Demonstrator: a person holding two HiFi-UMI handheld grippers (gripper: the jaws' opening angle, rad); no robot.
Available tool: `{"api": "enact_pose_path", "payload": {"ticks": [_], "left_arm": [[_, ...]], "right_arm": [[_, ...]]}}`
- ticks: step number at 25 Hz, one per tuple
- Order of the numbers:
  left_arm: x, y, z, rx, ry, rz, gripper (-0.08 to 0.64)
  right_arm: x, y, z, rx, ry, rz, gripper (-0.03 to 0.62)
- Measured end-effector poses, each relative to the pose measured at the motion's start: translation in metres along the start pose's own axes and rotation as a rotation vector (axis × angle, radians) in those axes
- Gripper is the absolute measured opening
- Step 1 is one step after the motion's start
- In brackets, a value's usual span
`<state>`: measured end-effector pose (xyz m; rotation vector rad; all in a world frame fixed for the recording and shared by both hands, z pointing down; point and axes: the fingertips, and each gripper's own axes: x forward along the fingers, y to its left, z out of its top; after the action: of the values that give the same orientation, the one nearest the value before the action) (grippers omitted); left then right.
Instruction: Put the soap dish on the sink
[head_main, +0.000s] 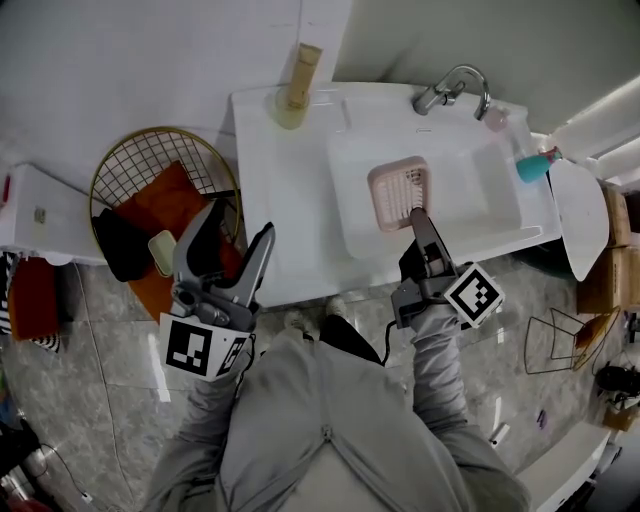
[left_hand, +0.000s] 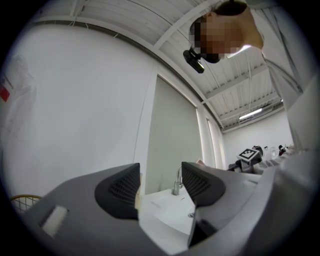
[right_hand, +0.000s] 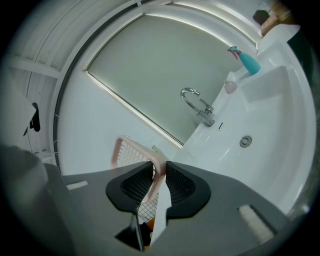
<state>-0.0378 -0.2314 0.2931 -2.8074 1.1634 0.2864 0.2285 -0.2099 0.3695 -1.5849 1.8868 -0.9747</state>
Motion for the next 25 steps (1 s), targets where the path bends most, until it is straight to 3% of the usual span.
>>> {"api": "enact_pose_path", "payload": {"ticks": [8,19,25], "left_arm": [[0.01,0.021,-0.01,0.0,0.013,0.073,0.284],[0.02,0.049,-0.019,0.01,0.036,0.211,0.284],[0.017,0.065,-0.025,-0.027,0.037,0.28,0.284]], "right_arm": [[0.062,-0.034,-0.015,0.009,0.134,-0.037,0.081],[0.151,-0.083,-0.06,-0.111,0.412,-0.071,0.081],[0.182,-0.095,-0.09,-0.156,0.541,-0.065,0.081]]}}
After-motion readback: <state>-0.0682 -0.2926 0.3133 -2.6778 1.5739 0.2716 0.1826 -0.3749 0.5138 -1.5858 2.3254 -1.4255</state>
